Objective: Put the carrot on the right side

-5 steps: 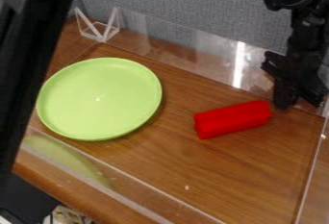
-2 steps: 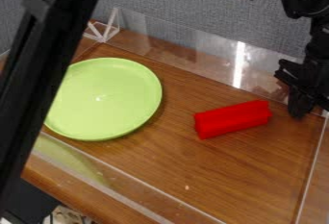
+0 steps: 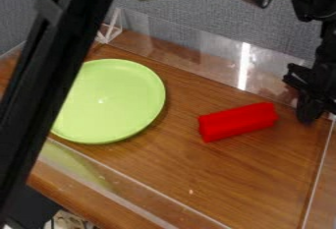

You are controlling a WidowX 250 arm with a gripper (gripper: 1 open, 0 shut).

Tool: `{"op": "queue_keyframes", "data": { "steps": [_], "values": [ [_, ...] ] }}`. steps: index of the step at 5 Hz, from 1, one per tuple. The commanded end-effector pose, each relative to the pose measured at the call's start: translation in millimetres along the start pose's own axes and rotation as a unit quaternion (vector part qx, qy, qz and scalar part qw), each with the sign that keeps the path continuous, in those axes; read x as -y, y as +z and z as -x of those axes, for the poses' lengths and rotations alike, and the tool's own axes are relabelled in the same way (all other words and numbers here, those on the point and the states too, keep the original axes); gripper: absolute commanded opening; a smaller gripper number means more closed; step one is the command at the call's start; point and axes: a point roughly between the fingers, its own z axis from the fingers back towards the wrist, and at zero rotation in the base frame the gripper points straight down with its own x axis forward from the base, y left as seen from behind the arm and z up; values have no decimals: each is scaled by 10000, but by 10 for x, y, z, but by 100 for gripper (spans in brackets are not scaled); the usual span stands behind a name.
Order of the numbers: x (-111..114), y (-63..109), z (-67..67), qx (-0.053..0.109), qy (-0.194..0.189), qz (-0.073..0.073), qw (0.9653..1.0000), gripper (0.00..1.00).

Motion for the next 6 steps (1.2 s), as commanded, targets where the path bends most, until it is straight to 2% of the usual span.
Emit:
{"op": "queue_keyframes", "data": {
  "steps": [1, 3, 6],
  "values": [
    [-161, -95, -84, 10, 280, -86, 9996, 0],
    [-113, -95, -94, -203, 581, -188, 9979, 0],
    [-86, -68, -93, -394, 173, -183, 9989, 0]
  ]
}}
